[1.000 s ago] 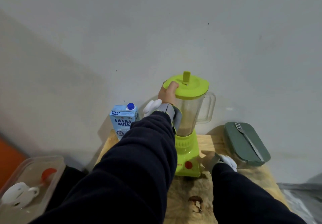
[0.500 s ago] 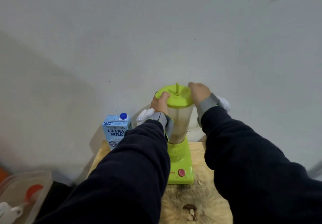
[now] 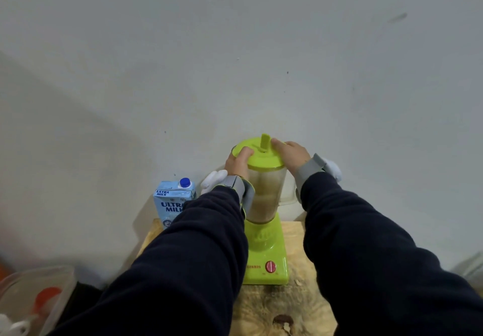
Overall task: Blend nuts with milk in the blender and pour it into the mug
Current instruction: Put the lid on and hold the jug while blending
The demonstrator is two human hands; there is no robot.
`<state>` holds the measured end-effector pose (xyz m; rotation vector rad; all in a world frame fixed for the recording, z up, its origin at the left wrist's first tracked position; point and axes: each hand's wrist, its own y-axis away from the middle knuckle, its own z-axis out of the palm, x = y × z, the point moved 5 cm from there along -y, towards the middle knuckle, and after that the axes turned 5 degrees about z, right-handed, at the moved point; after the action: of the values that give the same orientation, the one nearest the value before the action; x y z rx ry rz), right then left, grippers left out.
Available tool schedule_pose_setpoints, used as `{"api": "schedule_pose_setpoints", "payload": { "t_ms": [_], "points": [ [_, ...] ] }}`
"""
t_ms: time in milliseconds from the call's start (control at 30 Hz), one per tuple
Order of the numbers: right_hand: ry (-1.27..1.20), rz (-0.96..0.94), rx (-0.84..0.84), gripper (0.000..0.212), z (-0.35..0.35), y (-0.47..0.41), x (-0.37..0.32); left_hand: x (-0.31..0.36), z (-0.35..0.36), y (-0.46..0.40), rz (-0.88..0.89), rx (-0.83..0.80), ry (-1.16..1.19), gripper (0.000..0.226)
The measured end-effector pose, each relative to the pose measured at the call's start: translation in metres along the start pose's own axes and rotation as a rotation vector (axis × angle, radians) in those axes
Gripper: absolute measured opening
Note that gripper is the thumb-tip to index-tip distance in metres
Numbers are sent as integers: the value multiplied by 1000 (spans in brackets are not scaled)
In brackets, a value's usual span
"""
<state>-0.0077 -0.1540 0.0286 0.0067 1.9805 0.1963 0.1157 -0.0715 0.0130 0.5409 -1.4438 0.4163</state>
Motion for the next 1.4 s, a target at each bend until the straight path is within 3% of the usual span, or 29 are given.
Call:
{"api": "schedule_pose_setpoints", "payload": {
  "t_ms": [133,400,733,867,1067,1133,1267,1400],
  "points": [
    [-10,1,1,50,0,0,-1,3,0,3,1,-28,-4,41],
    [-45,-15,7,46,2,-3,3,-2,0,-4,6,-11,11,16],
    [-65,-19,20,46,3,-6,8,-3,0,-2,-15,-12,14,41],
    [-78,-15,23,48,4,-8,8,-3,0,-3,-7,-7,8,32],
    [-87,-14,-2,46,5,-8,9,3,0,4,-10,-2,-2,50],
    [-83,-20,2,47,4,-8,9,3,0,4,-2,-11,8,47],
    [-88,-24,-2,46,4,-8,8,3,1,-1,14,4,29,18],
    [-84,-33,-10,45,3,-7,8,4,0,-1,28,22,34,14]
  ]
}}
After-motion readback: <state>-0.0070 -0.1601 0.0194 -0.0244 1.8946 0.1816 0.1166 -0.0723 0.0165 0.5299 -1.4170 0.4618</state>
